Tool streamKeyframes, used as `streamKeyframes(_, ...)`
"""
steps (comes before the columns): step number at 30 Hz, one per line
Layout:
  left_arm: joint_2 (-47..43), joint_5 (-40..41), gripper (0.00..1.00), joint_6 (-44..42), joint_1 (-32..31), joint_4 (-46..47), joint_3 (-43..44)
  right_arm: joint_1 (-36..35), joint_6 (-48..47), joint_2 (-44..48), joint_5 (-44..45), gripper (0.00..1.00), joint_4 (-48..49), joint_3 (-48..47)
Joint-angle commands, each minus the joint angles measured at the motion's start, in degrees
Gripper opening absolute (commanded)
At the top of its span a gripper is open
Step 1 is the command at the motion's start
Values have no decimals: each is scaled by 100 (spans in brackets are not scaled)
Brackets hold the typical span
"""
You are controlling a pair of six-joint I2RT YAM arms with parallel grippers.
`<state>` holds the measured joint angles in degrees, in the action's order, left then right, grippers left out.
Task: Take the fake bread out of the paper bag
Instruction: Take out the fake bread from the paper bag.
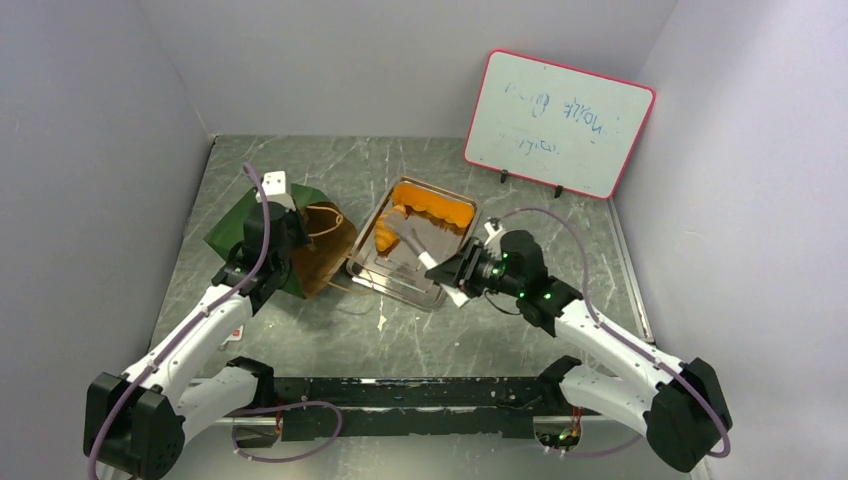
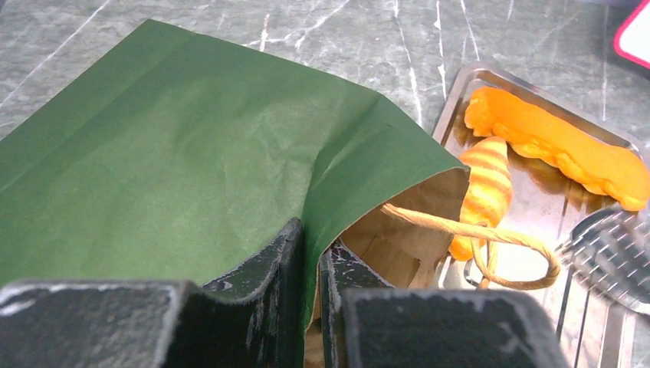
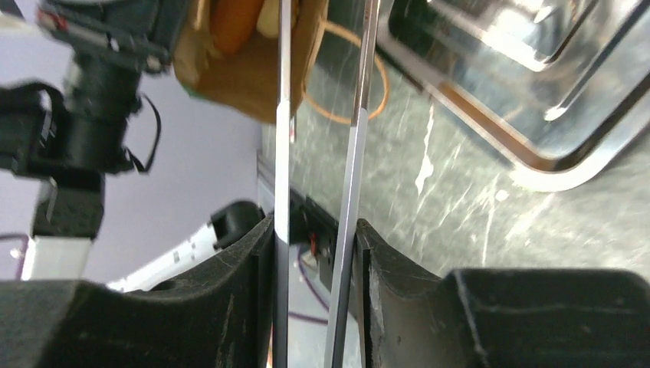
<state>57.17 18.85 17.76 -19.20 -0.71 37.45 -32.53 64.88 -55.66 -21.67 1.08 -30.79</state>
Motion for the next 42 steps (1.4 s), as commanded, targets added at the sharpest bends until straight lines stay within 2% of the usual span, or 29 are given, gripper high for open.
streamKeyframes(1, -223, -390, 7, -113, 40, 228, -34, -783, -29, -131, 239, 37, -30, -305)
streamKeyframes(7, -375, -429, 7, -213, 39, 30, 72, -1665, -76, -570, 544, 36, 246, -556)
streamKeyframes(18, -623, -709, 7, -446, 39, -175, 49, -2237, -98, -1168, 664, 35, 651, -1012)
streamKeyframes(24, -740, -804, 7, -427, 39, -206, -5, -2349, -43, -1538, 635, 36, 920, -1184)
streamKeyframes(42, -901, -925, 7, -283, 39, -245, -193, -2120, 954, -3664, 508, 40, 3111, -1652)
